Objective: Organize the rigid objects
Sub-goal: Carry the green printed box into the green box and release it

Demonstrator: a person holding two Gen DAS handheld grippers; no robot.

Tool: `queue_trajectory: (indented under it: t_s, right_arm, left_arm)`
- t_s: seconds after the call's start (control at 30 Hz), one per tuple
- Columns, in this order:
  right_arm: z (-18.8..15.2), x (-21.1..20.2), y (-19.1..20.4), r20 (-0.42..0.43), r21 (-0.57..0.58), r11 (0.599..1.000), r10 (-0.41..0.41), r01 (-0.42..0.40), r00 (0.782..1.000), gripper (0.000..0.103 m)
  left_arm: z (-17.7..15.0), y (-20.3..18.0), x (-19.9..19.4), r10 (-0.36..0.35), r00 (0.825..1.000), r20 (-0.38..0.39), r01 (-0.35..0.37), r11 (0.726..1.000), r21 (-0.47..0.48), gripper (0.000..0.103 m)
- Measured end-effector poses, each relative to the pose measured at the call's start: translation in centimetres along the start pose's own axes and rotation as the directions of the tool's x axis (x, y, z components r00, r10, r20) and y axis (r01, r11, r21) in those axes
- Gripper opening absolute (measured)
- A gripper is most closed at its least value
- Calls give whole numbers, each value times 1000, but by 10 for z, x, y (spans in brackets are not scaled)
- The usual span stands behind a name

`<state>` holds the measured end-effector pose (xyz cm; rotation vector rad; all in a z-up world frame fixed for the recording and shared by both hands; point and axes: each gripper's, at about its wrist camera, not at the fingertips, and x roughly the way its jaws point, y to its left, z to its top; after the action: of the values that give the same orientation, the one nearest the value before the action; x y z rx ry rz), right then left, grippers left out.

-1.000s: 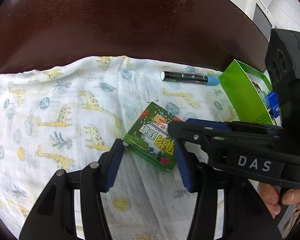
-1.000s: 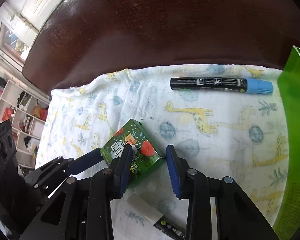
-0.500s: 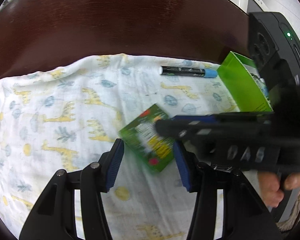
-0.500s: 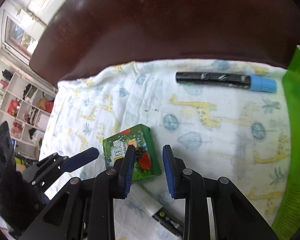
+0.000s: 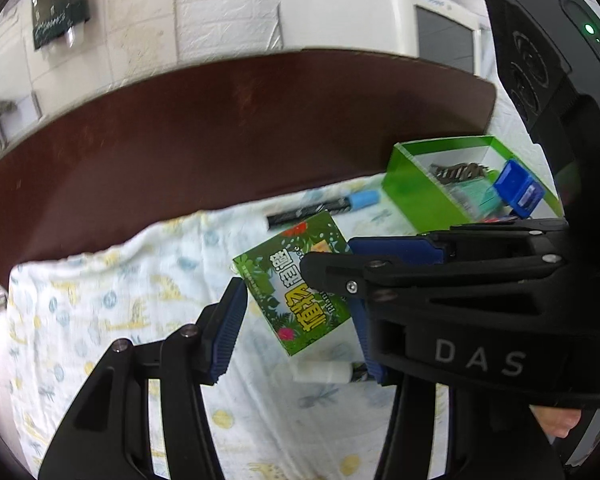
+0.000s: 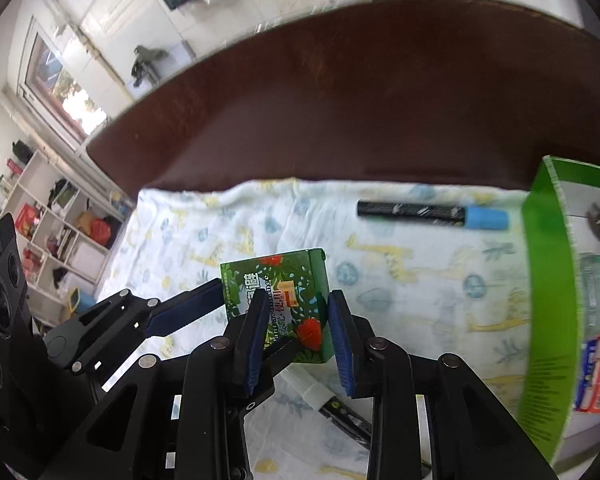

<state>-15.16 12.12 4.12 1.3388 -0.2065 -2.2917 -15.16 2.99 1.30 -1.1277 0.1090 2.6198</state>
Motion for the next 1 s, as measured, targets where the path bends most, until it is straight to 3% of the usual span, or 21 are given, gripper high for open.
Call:
queue_trajectory:
  t_s: [0.23, 0.47, 0.77, 1.0]
  right_arm:
    - [-3, -63, -40, 126, 93, 995, -54, 42, 991, 32]
    - [-17, -120, -103, 224, 227, 971, -120, 68, 967, 32]
    - [-53, -161, -169, 264, 374, 924, -191, 82, 946, 32]
    - [-69, -166, -198, 268, 430, 901, -196, 65, 943, 33]
  left_arm:
    - [30, -59, -10, -57, 997, 50, 50, 991, 124, 51]
    - [57, -135, -3, -133, 989, 58, 112, 956, 269, 51]
    - [61, -211, 17, -186, 983, 4, 171, 912, 373, 51]
    - [57, -234, 30, -177, 984, -34, 176, 894, 412, 51]
